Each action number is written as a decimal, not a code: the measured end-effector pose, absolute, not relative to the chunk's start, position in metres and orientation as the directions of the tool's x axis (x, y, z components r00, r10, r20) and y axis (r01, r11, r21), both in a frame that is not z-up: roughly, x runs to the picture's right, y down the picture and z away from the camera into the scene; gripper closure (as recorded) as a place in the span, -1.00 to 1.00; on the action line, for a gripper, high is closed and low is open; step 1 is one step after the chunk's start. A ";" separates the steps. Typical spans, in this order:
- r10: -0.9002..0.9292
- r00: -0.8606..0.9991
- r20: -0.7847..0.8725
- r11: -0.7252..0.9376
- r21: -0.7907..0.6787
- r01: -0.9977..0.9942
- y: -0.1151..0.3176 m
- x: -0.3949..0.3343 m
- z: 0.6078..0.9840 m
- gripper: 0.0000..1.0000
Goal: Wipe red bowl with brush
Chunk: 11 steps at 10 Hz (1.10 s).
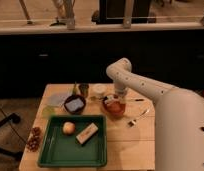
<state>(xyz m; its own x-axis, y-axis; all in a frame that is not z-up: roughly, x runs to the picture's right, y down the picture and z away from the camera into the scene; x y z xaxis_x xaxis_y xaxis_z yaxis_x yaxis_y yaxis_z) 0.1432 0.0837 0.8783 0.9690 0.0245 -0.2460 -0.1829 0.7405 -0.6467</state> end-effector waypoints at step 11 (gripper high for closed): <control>0.056 0.934 -0.352 0.709 -0.645 -0.285 0.091 0.182 0.874 1.00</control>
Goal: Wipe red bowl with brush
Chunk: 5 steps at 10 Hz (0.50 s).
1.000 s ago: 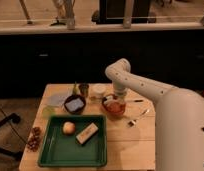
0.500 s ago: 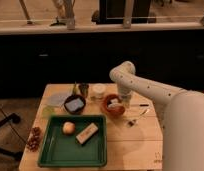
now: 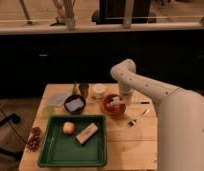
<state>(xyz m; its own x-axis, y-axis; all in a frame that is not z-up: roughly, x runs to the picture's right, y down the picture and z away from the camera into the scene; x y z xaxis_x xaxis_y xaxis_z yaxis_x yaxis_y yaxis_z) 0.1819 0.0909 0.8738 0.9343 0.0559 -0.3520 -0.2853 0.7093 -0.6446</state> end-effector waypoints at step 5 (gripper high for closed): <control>0.040 0.956 -0.289 0.725 -0.651 -0.227 0.085 0.154 0.876 1.00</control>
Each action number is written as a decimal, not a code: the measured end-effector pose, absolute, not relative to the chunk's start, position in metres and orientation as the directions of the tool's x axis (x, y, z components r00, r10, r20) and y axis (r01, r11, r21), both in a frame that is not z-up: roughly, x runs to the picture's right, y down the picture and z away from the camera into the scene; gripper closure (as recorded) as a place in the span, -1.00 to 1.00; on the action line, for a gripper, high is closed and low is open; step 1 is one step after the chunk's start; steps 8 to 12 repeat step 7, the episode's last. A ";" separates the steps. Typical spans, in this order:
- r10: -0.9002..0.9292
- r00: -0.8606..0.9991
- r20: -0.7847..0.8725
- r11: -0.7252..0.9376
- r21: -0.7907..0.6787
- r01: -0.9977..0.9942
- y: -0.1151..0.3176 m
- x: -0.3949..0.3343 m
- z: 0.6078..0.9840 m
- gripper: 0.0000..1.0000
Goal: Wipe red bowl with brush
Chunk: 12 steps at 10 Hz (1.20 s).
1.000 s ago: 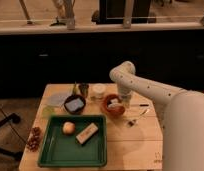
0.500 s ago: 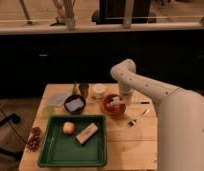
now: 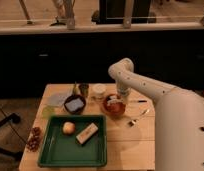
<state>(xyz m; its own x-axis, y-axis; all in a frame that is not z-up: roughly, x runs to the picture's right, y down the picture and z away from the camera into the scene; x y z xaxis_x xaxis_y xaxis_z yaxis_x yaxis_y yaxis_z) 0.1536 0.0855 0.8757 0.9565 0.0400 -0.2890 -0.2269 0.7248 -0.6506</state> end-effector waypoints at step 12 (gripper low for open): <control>0.016 0.961 -0.277 0.702 -0.681 -0.208 0.108 0.169 0.848 1.00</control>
